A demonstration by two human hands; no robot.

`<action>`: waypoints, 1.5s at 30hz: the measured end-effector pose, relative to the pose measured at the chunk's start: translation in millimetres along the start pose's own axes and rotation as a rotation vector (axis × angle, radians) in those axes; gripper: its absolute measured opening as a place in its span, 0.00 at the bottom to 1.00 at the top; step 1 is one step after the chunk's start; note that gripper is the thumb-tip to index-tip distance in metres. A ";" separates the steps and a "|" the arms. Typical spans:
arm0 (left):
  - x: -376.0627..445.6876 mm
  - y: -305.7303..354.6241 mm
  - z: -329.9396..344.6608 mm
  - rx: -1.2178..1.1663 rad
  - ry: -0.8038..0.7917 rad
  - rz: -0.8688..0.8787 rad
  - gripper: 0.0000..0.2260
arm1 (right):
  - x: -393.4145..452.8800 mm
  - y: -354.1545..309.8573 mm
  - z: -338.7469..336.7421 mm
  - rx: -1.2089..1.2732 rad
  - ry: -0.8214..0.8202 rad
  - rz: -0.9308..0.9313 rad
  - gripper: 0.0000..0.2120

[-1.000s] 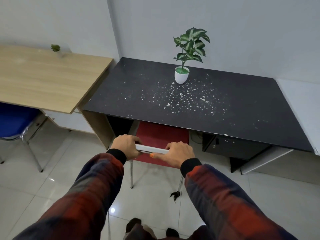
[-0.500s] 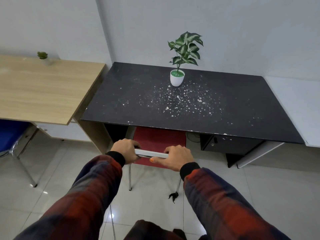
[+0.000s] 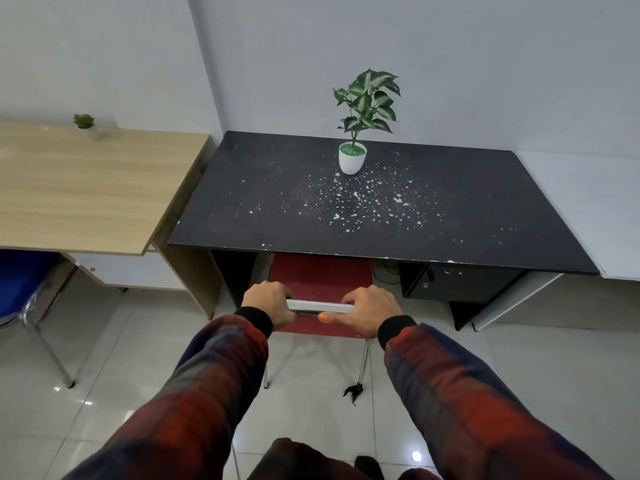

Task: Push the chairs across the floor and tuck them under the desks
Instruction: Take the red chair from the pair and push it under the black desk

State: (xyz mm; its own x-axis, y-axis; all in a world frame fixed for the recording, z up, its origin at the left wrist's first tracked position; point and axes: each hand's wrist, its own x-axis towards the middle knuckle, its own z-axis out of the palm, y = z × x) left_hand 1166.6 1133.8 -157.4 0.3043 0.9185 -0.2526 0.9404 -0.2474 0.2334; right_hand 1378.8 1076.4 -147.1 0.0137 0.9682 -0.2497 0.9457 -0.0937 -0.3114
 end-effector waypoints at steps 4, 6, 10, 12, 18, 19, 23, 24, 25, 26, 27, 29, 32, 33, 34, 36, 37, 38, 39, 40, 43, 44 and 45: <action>2.3 -5.1 0.1 -0.005 -0.026 0.012 0.12 | -0.1 -1.2 1.5 0.002 0.010 0.023 0.39; 4.7 -6.9 -0.1 -0.021 -0.037 0.021 0.13 | -0.4 -1.2 4.0 0.005 0.022 0.042 0.39; 2.9 -7.6 2.3 -0.044 -0.015 0.027 0.13 | -2.3 -2.8 10.6 -0.049 0.118 0.012 0.40; 1.8 -7.9 4.7 -0.011 0.038 0.050 0.13 | -5.4 -1.5 15.5 -0.096 0.163 0.009 0.42; -5.3 1.7 10.9 0.063 0.102 -0.007 0.12 | -23.4 -5.4 42.3 -0.090 0.350 0.139 0.41; -7.5 3.3 13.4 0.033 0.128 -0.030 0.11 | -24.8 -6.5 44.6 -0.084 0.356 0.157 0.40; -16.8 7.9 23.7 -0.050 0.233 -0.110 0.14 | -27.6 -3.5 41.1 -0.084 0.304 0.144 0.35; -18.9 9.6 25.3 -0.059 0.244 -0.119 0.17 | -28.9 -0.7 39.7 -0.073 0.294 0.122 0.34; -21.0 11.8 25.7 -0.065 0.245 -0.131 0.20 | -30.3 2.7 39.3 -0.059 0.288 0.095 0.32; -22.7 13.9 26.4 -0.071 0.239 -0.145 0.24 | -31.9 5.7 38.8 -0.040 0.284 0.066 0.30; -25.4 17.0 26.6 -0.077 0.238 -0.157 0.26 | -33.3 9.4 38.9 -0.017 0.281 0.040 0.27; -33.1 22.6 29.9 -0.089 0.246 -0.169 0.31 | -36.5 15.4 39.1 0.028 0.276 0.001 0.25; -49.7 33.9 42.8 -0.014 0.202 -0.201 0.42 | -45.4 22.7 43.0 0.059 0.236 -0.030 0.28; -55.3 39.1 47.6 0.009 0.191 -0.209 0.45 | -48.7 25.6 44.6 0.061 0.207 -0.033 0.31; -59.0 44.5 52.1 0.015 0.190 -0.213 0.48 | -52.2 28.4 45.1 0.065 0.172 -0.033 0.34; -63.6 54.2 58.0 -0.020 0.188 -0.228 0.51 | -58.0 34.0 43.9 0.069 0.117 -0.043 0.40; -65.6 58.1 59.9 -0.041 0.187 -0.235 0.52 | -60.5 36.8 43.0 0.079 0.101 -0.054 0.41; -67.3 60.6 61.9 -0.060 0.189 -0.241 0.52 | -63.4 39.1 41.2 0.093 0.088 -0.062 0.41; -69.5 63.1 64.0 -0.075 0.198 -0.248 0.52 | -66.6 42.4 40.4 0.115 0.076 -0.070 0.42; -70.2 64.6 63.4 -0.093 0.211 -0.256 0.51 | -68.1 45.3 39.4 0.134 0.057 -0.078 0.42; -78.5 65.5 62.3 -0.116 0.239 -0.269 0.48 | -73.3 54.3 42.2 0.179 0.032 -0.117 0.43; -80.5 65.0 59.8 -0.112 0.227 -0.259 0.46 | -73.3 55.1 40.8 0.199 0.033 -0.125 0.43; -82.1 64.9 56.6 -0.135 0.223 -0.241 0.45 | -73.3 55.2 38.7 0.220 0.036 -0.131 0.43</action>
State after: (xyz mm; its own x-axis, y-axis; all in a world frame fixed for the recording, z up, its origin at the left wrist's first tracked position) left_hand 1211.2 1024.8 -174.6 0.0211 0.9939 -0.1083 0.9481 0.0144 0.3176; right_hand 1417.4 991.3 -181.4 -0.0894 0.9826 -0.1627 0.8465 -0.0111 -0.5322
